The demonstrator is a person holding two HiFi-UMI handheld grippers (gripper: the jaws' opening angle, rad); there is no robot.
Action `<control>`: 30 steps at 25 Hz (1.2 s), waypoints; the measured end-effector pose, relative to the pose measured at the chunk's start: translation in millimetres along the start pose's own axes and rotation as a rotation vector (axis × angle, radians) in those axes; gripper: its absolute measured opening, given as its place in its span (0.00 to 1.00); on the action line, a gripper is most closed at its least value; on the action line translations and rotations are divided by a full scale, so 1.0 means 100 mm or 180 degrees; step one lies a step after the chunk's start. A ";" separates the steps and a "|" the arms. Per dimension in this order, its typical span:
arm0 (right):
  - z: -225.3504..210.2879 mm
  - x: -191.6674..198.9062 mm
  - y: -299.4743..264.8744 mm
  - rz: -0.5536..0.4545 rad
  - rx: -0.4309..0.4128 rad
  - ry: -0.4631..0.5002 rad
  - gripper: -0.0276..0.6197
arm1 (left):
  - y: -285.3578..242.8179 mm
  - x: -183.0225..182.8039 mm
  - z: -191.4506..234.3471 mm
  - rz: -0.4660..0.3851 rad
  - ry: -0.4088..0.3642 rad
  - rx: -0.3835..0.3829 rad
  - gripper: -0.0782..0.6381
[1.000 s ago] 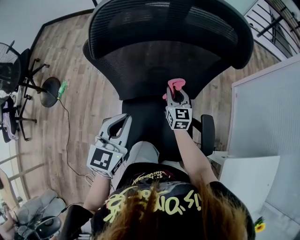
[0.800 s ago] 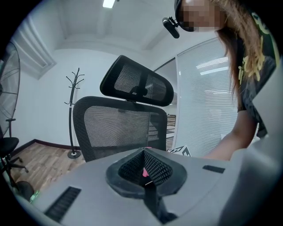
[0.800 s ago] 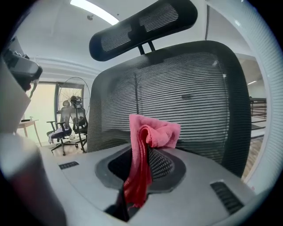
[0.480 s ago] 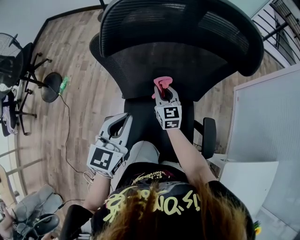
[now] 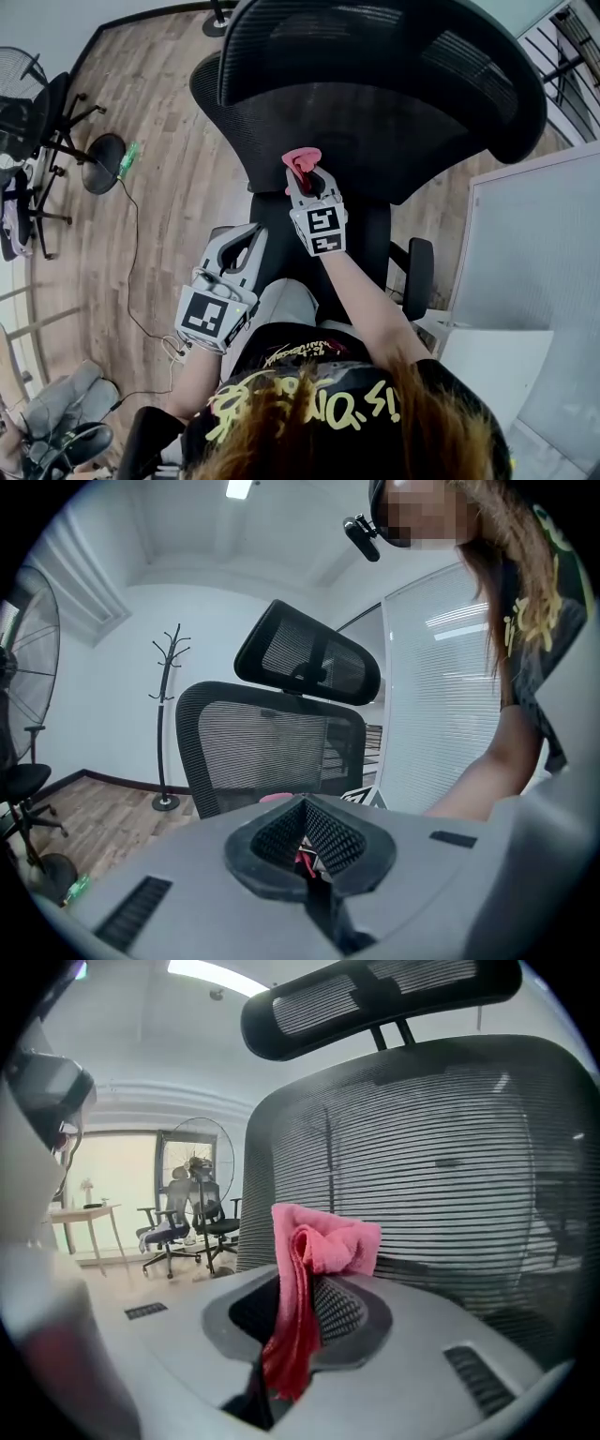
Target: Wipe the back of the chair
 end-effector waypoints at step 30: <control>0.67 -0.01 -0.55 0.0440 -0.0789 0.0212 0.14 | 0.07 0.11 0.28 -0.0055 0.0082 -0.0279 0.09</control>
Point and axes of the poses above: the fingertips, and each gripper's own axes: y backward along the fingers, z to its left, x out of its underside, the point moved 7 cm from there along y, backward along the fingers, and after that the axes turned 5 degrees about -z, right-handed, at the moved point
